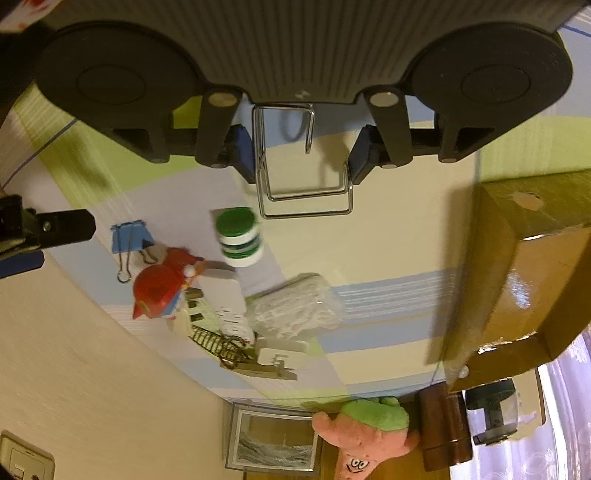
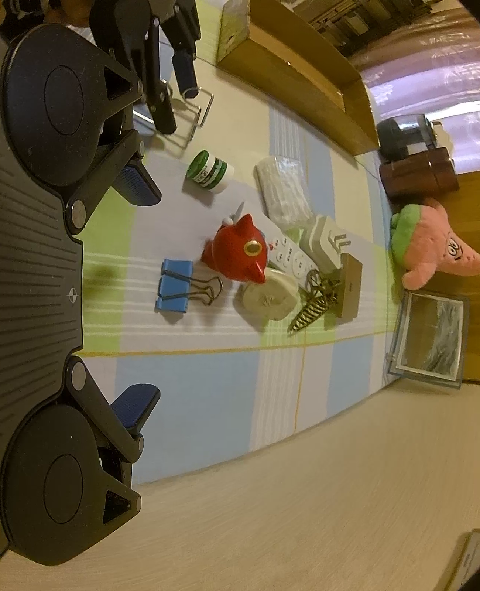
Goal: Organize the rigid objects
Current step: 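Grasp the bent wire rack with the left tool while the right tool grasps the blue binder clip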
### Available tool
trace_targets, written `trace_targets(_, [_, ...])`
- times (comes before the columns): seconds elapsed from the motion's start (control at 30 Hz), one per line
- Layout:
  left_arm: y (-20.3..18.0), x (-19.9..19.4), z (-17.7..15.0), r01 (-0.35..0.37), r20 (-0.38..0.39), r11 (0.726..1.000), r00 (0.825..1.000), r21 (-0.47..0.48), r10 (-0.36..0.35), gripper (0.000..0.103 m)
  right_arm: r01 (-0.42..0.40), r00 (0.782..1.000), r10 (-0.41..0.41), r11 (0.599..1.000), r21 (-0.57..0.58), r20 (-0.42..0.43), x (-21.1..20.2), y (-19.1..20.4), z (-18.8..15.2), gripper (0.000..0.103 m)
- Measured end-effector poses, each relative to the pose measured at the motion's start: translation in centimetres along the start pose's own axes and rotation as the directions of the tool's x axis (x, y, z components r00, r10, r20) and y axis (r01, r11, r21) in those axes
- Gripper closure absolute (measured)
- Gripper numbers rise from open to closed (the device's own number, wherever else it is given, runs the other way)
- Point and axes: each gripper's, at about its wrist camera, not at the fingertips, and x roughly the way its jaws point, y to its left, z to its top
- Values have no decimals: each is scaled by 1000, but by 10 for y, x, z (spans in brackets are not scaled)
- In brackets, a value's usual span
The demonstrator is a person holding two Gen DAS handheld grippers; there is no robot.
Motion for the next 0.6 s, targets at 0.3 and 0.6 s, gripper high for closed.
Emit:
trace_targets(0.3, [23,-9,5,-2,23,1000,1000,-18,2,55,-17,998,18,1000,25,-56,34,7,20,20])
trace_targets(0.6, [27,-11,5,37,26,998,999,-48,-36,55,59,995,-53,995,76,-80,61,3,28,52])
